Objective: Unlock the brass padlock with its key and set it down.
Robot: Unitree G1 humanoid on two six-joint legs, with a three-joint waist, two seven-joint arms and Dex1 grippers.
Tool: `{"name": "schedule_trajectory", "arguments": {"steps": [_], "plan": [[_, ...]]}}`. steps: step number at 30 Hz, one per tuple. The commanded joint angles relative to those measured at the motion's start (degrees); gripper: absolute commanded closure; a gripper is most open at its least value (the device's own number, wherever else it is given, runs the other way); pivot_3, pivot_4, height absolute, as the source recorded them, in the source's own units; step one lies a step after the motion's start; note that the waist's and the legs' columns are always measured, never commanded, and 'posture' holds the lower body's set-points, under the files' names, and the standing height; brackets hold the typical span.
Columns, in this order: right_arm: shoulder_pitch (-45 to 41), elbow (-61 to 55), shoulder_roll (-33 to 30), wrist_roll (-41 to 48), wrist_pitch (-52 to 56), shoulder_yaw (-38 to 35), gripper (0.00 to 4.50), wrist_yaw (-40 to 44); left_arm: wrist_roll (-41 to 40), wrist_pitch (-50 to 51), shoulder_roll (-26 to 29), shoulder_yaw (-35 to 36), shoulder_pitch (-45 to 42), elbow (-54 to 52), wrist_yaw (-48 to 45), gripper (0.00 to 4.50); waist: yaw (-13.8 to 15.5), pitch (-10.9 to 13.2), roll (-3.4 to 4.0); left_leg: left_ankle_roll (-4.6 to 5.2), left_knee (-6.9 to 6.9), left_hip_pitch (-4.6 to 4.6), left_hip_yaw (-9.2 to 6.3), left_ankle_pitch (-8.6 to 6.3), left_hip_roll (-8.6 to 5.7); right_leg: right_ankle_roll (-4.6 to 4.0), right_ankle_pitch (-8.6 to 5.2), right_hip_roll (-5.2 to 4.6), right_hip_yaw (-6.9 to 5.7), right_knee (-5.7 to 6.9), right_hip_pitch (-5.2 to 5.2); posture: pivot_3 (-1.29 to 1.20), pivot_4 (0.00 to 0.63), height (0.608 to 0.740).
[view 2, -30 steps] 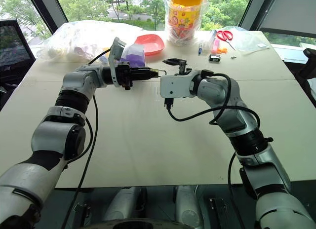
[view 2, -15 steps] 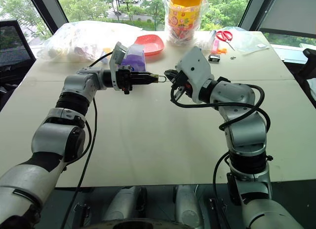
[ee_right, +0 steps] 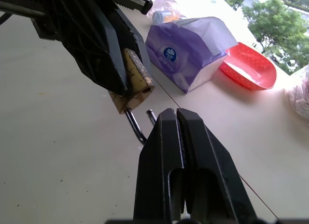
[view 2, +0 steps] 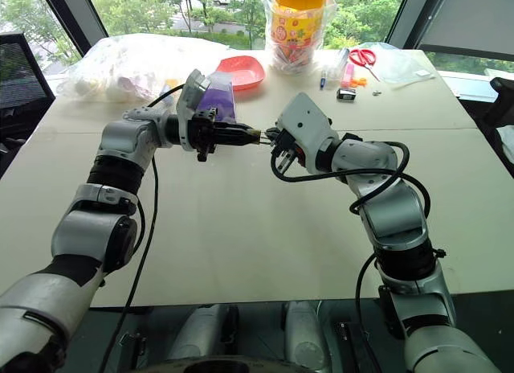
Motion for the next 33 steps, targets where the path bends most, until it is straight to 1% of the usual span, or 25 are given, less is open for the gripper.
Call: {"name": "schedule_trajectory", "arguments": {"steps": [1,4,7,9,11,14,17,20,22,24,26,28,31,33], "plan": [[2.2,-1.3,-1.8,2.1,-1.0,0.7,4.47,1.6,-3.1,1.5,0.1,2.2,-2.1,-2.4,1.6,4.50,0.1,0.0,0.00,0.00,0.00,0.00,0.00,0.00,0.01,0.00,0.00,0.00,0.00,0.00,0.00,0.00,0.150,0.740],[5.1,-5.1,-3.0,5.6,0.8,1.3,4.47,4.0,-3.2,-1.2,-1.5,4.6,-4.1,1.3,7.5,4.50,0.3,0.0,-0.01,0.00,0.01,0.01,-0.02,0.00,0.00,0.00,0.00,-0.01,-0.01,-0.01,0.03,0.00,0.150,0.740],[6.5,-9.2,-2.9,9.1,4.0,0.2,4.47,3.9,-2.2,-3.8,-2.4,4.0,-4.5,3.7,8.7,4.50,0.2,0.0,-0.01,0.00,0.01,0.00,-0.01,0.00,-0.02,0.01,0.00,-0.02,0.01,-0.02,0.03,0.00,0.150,0.740],[9.2,-12.6,-6.7,10.2,6.6,-0.3,4.47,4.9,-1.1,-4.9,-3.7,3.1,-4.3,6.7,10.1,4.50,0.2,0.0,-0.01,0.00,0.01,0.00,-0.02,0.00,-0.01,0.00,0.00,-0.02,0.00,-0.02,0.03,0.00,0.150,0.740],[11.8,-16.0,-10.8,10.7,7.9,-0.4,4.47,5.8,-0.6,-4.1,-5.2,2.7,-3.9,9.8,11.4,4.50,0.5,0.0,-0.02,0.01,0.01,0.00,-0.05,0.00,-0.01,0.01,-0.01,-0.02,-0.03,-0.03,0.05,0.00,0.150,0.740],[12.3,-17.9,-13.5,10.3,9.3,-1.3,4.47,3.5,-1.9,-1.2,-6.9,4.0,-4.0,13.7,12.8,4.50,0.2,0.0,-0.05,0.02,0.01,0.00,-0.02,-0.01,-0.02,0.01,0.00,-0.03,-0.02,-0.16,0.07,0.00,0.150,0.740],[11.8,-16.2,-16.9,7.1,8.2,-2.5,4.47,0.5,-3.3,2.0,-7.6,4.4,-4.2,14.0,10.8,4.50,0.2,0.0,-0.06,0.02,0.02,0.00,0.00,-0.01,0.01,0.01,0.00,-0.02,0.00,-0.17,0.06,0.00,0.150,0.740],[11.7,-14.8,-17.7,7.0,7.4,-3.4,4.47,-0.7,-3.0,3.1,-7.8,4.2,-4.2,13.8,11.0,4.50,0.1,0.0,-0.06,0.02,0.01,0.01,0.01,-0.01,0.04,0.01,0.00,0.00,0.00,-0.17,0.06,0.00,0.150,0.740],[11.8,-14.9,-17.5,8.0,7.9,-4.1,4.47,-0.9,-2.5,5.5,-8.6,4.2,-4.4,16.1,14.1,4.50,0.2,0.0,-0.05,0.02,0.01,0.01,0.00,-0.01,0.08,0.01,0.00,0.02,-0.01,-0.17,0.06,0.00,0.150,0.740],[12.0,-15.6,-16.6,9.8,9.7,-5.2,4.47,-1.1,-2.7,10.1,-9.5,5.1,-4.5,18.9,17.9,4.50,0.3,0.0,-0.05,0.02,0.01,0.01,-0.01,-0.01,0.08,0.01,0.00,0.02,-0.02,-0.16,0.06,0.00,0.150,0.740],[12.2,-16.1,-16.8,10.4,10.2,-5.2,4.47,-1.2,-2.8,14.0,-10.0,5.3,-4.1,20.2,19.5,4.50,0.3,0.0,-0.06,0.02,0.01,0.00,0.00,-0.01,0.06,0.01,0.00,0.02,-0.01,-0.16,0.06,0.00,0.150,0.740],[12.4,-16.3,-17.1,10.5,10.1,-5.0,4.47,-1.5,-1.2,16.3,-10.8,4.7,-3.5,22.2,23.4,4.50,0.3,0.0,-0.06,0.02,0.01,0.00,0.00,-0.01,0.05,0.02,0.00,0.01,-0.01,-0.17,0.06,0.00,0.150,0.740],[12.3,-16.0,-17.3,10.7,10.0,-4.8,4.47,-1.9,0.3,15.7,-11.6,5.9,-3.4,25.9,31.5,4.50,0.3,0.0,-0.06,0.02,0.01,0.00,0.00,-0.01,0.05,0.02,0.00,0.00,-0.01,-0.17,0.06,0.00,0.150,0.740],[12.2,-15.8,-17.2,10.7,9.9,-4.5,4.47,-2.2,1.7,13.2,-12.1,6.2,-3.0,27.8,36.9,4.50,0.3,0.0,-0.06,0.02,0.01,0.00,-0.01,-0.01,0.05,0.02,0.00,-0.01,-0.01,-0.17,0.06,0.00,0.150,0.740]]}}
